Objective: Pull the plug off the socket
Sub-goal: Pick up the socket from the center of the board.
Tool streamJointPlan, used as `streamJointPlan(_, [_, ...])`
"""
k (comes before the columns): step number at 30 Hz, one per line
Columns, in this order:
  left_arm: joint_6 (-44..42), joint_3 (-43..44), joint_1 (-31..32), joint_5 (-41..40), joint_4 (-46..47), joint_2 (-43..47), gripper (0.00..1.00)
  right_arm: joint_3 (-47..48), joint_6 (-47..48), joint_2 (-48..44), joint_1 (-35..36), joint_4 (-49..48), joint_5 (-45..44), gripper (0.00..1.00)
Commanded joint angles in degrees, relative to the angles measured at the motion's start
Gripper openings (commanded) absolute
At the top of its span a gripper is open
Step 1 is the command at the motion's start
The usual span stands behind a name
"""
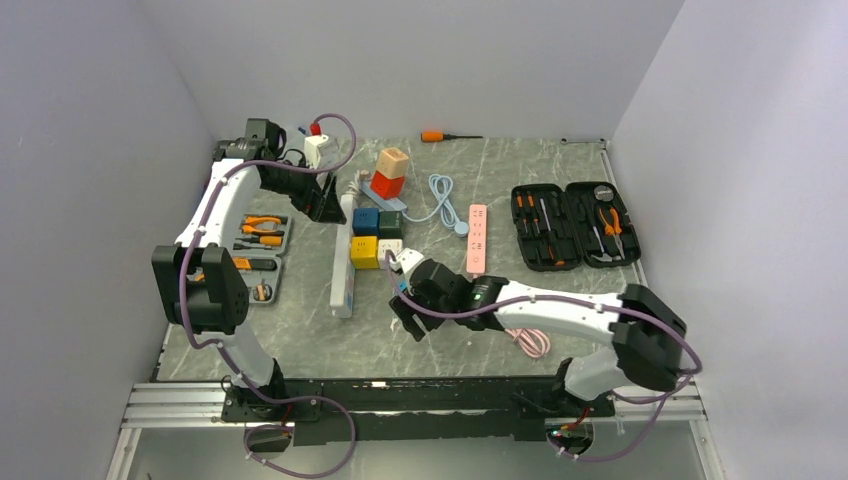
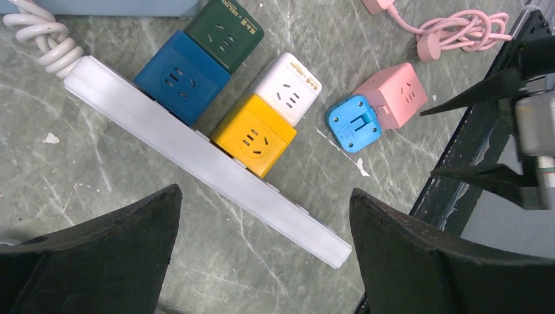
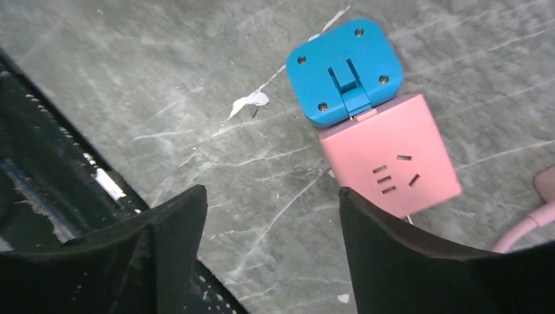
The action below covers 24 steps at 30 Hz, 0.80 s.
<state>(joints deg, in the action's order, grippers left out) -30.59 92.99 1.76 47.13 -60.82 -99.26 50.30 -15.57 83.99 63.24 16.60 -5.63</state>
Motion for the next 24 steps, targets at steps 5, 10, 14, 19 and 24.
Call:
streamJointPlan(5, [-1.6,-0.3,0.5,3.1,-0.5,1.8,0.99,3.3,6.6,-10.0,-0.9,3.7,-3.5,0.99])
streamJointPlan(10, [-1.9,-1.4,0.7,3.8,-0.3,2.1,0.99,-0.4,15.7,-6.6,-5.5,-2.5,-1.5,1.0])
streamJointPlan(14, [-2.6,-1.9,0.9,4.0,-0.6,2.9,0.99,0.6,19.5,-1.8,-9.3,-4.5,2.7,1.0])
streamJointPlan(19, [-3.7,-2.2,0.9,4.3,-1.2,3.5,0.99,1.4,20.6,1.7,-9.4,-6.6,4.3,1.0])
streamJointPlan(24, [-4.1,-2.5,0.9,4.6,-1.3,3.9,0.99,1.2,21.4,5.5,-9.5,-7.7,4.9,1.0])
